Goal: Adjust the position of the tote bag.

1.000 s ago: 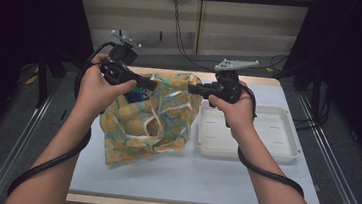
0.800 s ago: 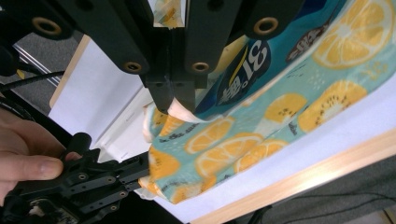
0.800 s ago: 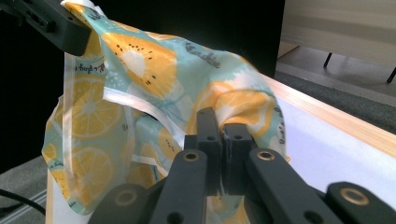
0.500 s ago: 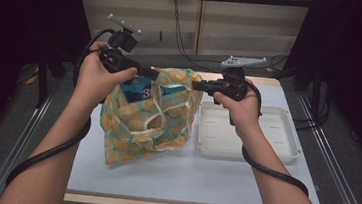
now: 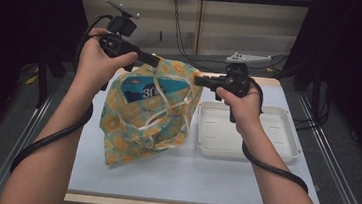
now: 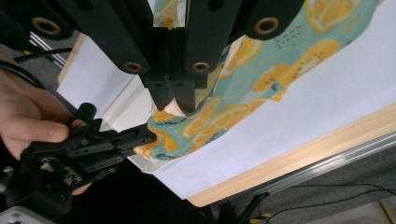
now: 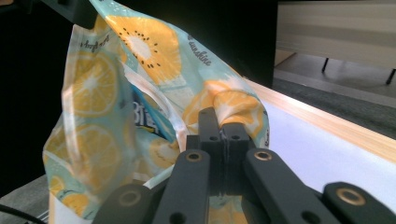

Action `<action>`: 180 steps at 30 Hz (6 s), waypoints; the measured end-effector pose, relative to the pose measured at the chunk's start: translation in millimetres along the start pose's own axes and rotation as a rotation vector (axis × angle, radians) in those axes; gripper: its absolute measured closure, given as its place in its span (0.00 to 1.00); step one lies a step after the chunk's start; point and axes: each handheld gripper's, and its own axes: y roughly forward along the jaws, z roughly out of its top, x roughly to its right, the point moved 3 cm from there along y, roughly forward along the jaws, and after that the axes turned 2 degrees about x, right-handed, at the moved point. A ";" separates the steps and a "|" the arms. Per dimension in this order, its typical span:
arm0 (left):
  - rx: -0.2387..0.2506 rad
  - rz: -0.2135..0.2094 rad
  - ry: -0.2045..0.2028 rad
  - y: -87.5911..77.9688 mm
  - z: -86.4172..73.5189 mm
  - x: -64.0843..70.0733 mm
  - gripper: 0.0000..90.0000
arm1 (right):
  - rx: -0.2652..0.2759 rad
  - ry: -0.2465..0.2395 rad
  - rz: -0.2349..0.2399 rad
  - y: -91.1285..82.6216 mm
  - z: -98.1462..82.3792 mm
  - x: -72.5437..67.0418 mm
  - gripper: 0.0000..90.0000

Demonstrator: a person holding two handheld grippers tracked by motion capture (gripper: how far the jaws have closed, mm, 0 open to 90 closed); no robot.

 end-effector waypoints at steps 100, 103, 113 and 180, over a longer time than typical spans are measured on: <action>-0.066 -0.047 0.139 35.6 -89.9 2.6 0.48 | -0.129 -0.048 -0.018 26.1 -34.3 -5.7 0.99; -0.081 -0.041 0.167 41.6 -90.7 2.7 0.47 | -0.131 -0.043 -0.013 26.1 -34.5 -5.7 0.99; -0.114 -0.048 0.178 55.9 -93.0 5.0 0.59 | -0.131 -0.049 -0.008 26.5 -34.3 -6.5 0.99; -0.039 0.121 -0.039 -39.4 -61.1 -53.2 1.00 | -0.137 -0.030 -0.019 17.8 -44.4 2.5 0.99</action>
